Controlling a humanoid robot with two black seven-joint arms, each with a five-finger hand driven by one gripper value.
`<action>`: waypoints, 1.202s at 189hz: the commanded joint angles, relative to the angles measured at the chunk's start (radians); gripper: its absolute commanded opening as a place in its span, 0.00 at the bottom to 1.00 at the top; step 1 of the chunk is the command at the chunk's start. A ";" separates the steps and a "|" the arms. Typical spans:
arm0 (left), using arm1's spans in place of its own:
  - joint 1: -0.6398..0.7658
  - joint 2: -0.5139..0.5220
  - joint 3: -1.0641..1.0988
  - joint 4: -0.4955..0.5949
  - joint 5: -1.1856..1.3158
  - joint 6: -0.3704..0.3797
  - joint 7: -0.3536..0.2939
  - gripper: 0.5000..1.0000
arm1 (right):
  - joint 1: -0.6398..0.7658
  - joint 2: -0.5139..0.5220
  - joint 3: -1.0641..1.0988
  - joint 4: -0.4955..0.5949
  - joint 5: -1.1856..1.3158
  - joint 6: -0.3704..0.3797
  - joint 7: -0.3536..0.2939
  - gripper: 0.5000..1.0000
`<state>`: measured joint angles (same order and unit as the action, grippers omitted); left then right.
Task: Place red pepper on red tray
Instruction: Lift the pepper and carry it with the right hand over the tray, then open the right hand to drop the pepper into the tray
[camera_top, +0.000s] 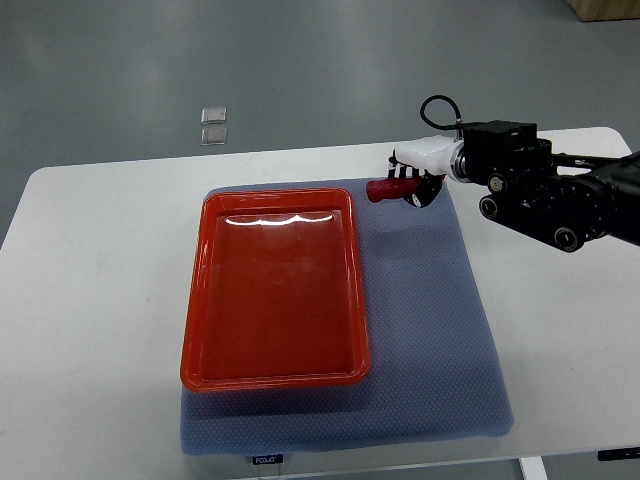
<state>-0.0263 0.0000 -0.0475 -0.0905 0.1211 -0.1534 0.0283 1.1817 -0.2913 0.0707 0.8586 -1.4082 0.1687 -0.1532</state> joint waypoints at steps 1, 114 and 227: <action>0.000 0.000 0.000 0.000 0.000 0.000 -0.001 1.00 | 0.013 0.009 0.001 0.005 0.005 0.002 0.001 0.10; 0.000 0.000 0.000 0.000 0.000 0.000 -0.001 1.00 | 0.015 0.250 0.004 0.034 0.012 -0.006 0.021 0.12; 0.000 0.000 0.000 0.000 0.000 0.000 0.001 1.00 | -0.044 0.291 0.004 0.036 0.015 -0.015 0.044 0.50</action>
<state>-0.0264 0.0000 -0.0476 -0.0905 0.1213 -0.1534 0.0279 1.1369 -0.0001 0.0744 0.8941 -1.3943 0.1548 -0.1100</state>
